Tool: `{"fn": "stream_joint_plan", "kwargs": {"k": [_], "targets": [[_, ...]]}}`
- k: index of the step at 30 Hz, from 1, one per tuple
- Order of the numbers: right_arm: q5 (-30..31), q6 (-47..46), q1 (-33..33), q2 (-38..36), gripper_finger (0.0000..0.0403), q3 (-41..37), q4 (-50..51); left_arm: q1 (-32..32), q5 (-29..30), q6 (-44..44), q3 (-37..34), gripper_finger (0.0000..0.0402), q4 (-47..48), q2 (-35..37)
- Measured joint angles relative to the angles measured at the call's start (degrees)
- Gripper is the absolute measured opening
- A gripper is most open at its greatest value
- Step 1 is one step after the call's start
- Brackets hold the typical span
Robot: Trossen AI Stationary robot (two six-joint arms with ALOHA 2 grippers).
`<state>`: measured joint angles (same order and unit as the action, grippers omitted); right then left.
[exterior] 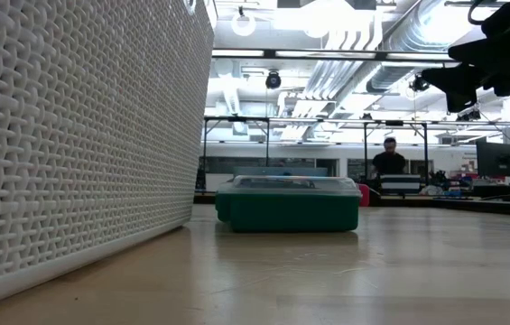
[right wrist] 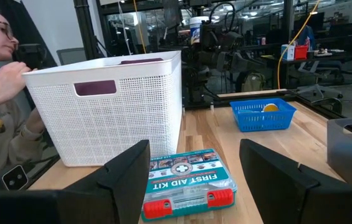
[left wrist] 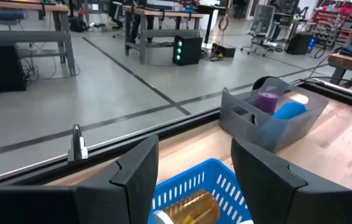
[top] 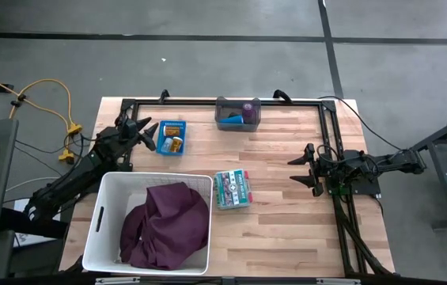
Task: Pick & place medical supplies in basket/bin
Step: Return to Home Position
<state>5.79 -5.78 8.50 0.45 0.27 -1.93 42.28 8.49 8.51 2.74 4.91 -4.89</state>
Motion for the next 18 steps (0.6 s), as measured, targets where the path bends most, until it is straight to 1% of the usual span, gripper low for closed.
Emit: {"fn": "stream_joint_plan", "kwargs": {"k": [6,18], "targets": [[0.0,0.0,0.0,-0.01,0.0236,0.0,0.0,0.04,0.25,0.14,-0.02,0.0194,-0.02,0.05],[-0.01,0.0,-0.01,-0.01,0.0236,0.0,0.0,0.04,0.22,0.28,-0.02,0.0194,-0.02,4.2]]}}
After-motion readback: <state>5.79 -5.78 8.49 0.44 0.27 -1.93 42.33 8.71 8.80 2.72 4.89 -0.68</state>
